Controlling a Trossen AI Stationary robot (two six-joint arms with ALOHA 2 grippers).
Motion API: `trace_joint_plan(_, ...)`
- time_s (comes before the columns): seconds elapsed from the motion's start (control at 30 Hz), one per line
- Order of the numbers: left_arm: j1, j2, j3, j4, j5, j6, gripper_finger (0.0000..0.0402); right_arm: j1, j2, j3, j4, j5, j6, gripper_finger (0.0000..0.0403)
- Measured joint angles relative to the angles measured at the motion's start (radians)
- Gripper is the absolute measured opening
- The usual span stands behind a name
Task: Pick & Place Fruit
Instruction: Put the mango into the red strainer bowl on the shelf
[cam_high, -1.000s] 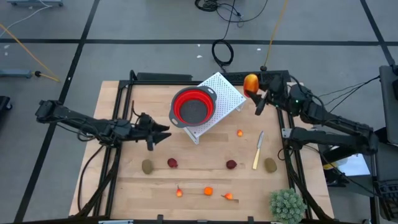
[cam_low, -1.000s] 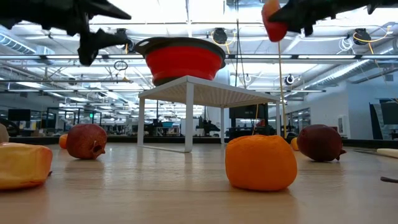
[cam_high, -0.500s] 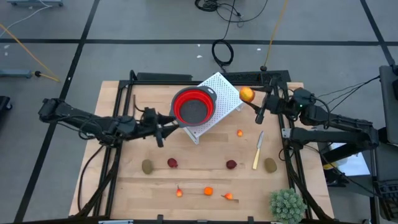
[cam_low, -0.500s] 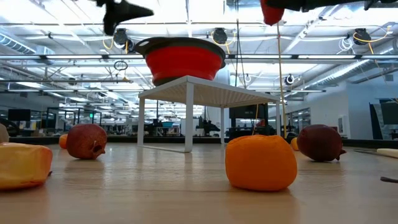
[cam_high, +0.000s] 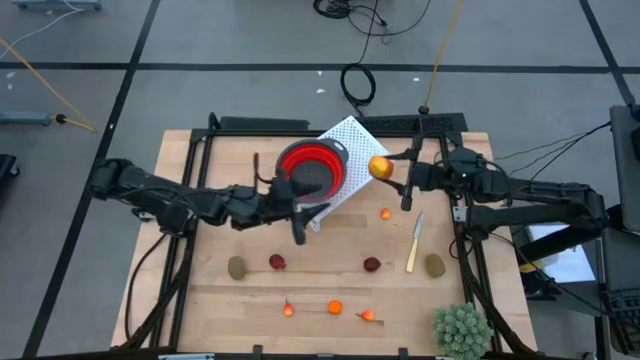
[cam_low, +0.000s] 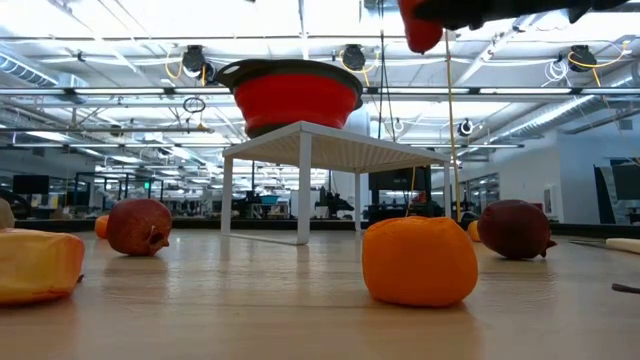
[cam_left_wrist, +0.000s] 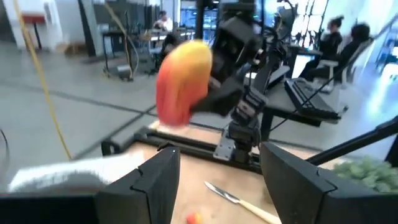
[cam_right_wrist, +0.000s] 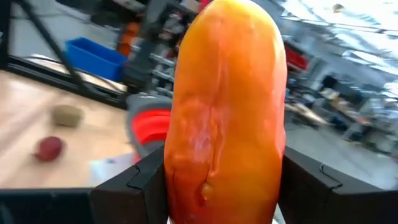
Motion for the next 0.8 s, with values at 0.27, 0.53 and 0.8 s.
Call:
trace_joint_plan(0.27, 0.029, 0.134, 0.177, -0.002, 0.003, 0.137, 0.0218, 0.071, 0.032, 0.000, 0.000, -0.044, 0.097, 0.0215)
trace_joint_plan(0.53, 0.068, 0.214, 0.264, -0.028, 0.109, 0.125, 0.0219, 0.146, 0.034, 0.000, 0.000, -0.041, 0.139, 0.0215)
trace_joint_plan(0.8, 0.081, 0.259, 0.299, -0.030, 0.186, 0.126, 0.0244, 0.178, 0.034, 0.000, 0.001, -0.037, 0.203, 0.0215)
